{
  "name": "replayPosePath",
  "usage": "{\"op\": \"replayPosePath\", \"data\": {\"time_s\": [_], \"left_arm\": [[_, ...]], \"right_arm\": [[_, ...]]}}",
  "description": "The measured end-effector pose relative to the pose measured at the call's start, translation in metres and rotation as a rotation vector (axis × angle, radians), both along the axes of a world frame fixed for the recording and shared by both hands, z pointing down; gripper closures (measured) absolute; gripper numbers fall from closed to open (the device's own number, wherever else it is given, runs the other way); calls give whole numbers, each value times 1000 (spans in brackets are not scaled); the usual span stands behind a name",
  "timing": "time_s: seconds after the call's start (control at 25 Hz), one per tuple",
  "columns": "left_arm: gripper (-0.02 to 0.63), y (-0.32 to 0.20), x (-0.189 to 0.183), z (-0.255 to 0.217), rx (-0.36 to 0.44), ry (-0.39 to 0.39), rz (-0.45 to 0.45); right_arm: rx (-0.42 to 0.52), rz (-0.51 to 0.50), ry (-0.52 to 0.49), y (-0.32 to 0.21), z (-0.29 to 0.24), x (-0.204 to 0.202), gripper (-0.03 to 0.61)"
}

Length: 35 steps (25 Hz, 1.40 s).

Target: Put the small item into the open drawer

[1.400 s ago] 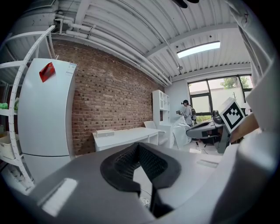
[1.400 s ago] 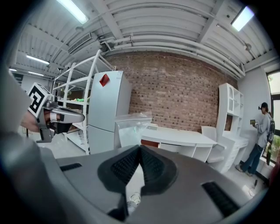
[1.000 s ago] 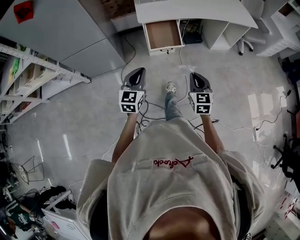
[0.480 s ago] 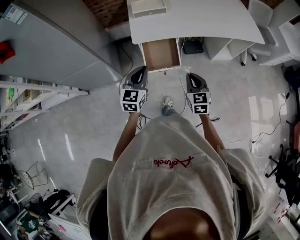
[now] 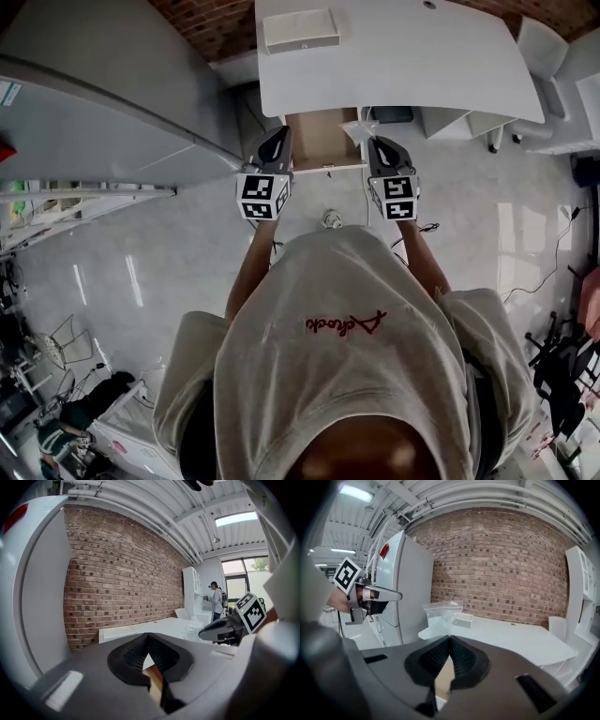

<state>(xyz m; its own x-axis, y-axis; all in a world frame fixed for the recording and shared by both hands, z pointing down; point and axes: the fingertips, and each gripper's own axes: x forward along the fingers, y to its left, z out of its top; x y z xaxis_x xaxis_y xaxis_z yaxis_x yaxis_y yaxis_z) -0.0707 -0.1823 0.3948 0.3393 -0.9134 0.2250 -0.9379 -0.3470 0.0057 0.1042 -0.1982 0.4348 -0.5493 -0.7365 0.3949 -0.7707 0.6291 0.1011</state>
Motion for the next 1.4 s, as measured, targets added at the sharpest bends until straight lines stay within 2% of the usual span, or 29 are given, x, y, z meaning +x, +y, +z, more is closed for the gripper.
{"op": "replayPosePath", "data": {"time_s": [0.32,0.92,1.4], "left_arm": [[604,-3,-20,11,-53,-3,-45],[604,-17,-42,30,-104,-2,-17],[604,-21,-63,78,-190,9,-28]], "right_arm": [[-30,-35,-19,-21,11,-23,566],[-78,6,9,-34,23,-29,566],[-167,5,48,-37,72,-38,566]]}}
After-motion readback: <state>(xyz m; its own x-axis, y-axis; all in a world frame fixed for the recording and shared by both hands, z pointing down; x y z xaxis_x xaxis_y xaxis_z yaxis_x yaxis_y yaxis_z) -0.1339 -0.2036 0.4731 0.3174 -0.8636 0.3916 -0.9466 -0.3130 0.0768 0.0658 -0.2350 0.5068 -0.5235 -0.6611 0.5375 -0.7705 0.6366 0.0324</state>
